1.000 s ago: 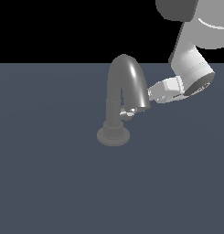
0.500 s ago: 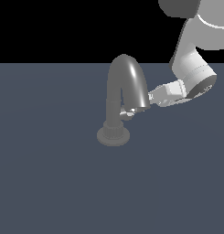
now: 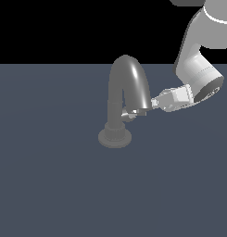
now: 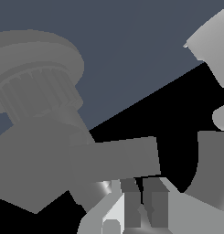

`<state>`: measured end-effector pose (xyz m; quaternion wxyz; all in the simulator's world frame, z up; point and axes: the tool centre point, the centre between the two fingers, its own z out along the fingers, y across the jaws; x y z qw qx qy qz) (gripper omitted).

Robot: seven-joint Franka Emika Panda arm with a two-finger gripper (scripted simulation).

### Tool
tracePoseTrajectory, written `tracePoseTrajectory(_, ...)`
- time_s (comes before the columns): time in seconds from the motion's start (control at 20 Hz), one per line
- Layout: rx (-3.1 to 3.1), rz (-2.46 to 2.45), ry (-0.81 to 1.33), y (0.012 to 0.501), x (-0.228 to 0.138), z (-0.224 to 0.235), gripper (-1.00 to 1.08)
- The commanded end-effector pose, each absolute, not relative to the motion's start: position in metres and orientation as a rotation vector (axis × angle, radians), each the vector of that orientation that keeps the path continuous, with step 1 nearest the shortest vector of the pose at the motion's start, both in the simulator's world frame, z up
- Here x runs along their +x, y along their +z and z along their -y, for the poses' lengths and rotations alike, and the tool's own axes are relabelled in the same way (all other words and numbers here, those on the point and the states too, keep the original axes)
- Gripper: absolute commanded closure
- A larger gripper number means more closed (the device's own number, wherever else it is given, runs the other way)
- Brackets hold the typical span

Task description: Turn on the faucet by rotating a designated handle.

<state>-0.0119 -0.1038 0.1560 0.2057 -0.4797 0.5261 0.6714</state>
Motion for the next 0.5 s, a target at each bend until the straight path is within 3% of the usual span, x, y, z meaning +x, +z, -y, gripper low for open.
tracePoseTrajectory(0.0, -1.337, -1.466, 1.871, 0.156, -0.012, 0.104, 1.08)
tracePoseTrajectory(0.45, -1.315, -1.479, 1.891, 0.099, -0.023, 0.109, 1.08)
